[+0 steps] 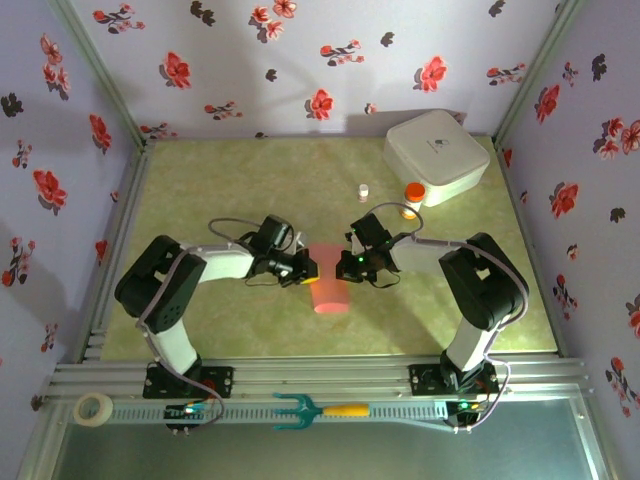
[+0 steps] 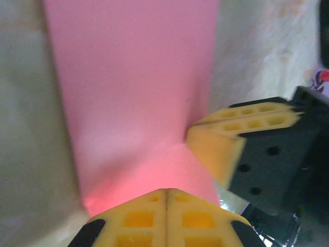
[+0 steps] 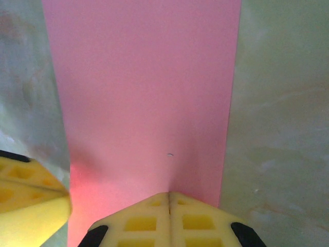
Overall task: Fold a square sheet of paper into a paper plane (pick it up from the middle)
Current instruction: First fold the square sheet of paper in half at the center of the table.
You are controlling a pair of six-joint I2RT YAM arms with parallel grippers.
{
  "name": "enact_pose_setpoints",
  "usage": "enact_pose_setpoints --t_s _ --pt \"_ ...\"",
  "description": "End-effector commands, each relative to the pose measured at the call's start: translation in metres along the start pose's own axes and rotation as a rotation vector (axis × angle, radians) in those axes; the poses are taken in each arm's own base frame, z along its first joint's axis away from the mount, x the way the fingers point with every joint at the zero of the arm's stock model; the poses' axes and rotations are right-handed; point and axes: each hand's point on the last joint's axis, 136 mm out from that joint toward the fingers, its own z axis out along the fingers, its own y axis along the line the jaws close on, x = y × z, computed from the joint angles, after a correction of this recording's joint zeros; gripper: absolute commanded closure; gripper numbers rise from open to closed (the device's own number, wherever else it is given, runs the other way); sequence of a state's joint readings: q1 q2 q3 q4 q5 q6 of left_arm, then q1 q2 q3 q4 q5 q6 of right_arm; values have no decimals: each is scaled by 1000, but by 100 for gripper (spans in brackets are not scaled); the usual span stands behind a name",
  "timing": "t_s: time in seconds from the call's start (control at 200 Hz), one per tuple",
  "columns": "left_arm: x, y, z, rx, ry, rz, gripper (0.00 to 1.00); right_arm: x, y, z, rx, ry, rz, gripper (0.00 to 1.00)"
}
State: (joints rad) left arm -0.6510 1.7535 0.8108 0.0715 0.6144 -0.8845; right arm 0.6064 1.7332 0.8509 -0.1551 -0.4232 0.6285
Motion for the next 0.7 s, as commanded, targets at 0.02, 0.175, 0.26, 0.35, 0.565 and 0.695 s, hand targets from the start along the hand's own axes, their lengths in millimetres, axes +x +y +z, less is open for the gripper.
enact_pose_setpoints --t_s 0.02,0.175,0.26,0.35,0.565,0.695 --pt "12 20 10 -31 35 9 100 32 -54 6 204 93 82 100" --pt "23 54 14 -141 69 15 100 33 -55 5 209 92 81 100" --pt "21 53 6 -163 52 36 100 32 -55 5 207 89 81 100" --pt "14 37 -5 -154 26 61 100 31 -54 5 205 85 82 100" --pt "6 -17 -22 -20 -14 90 100 32 -54 5 202 82 83 100" --pt "13 -30 -16 47 0 79 100 32 -54 5 200 80 85 100"
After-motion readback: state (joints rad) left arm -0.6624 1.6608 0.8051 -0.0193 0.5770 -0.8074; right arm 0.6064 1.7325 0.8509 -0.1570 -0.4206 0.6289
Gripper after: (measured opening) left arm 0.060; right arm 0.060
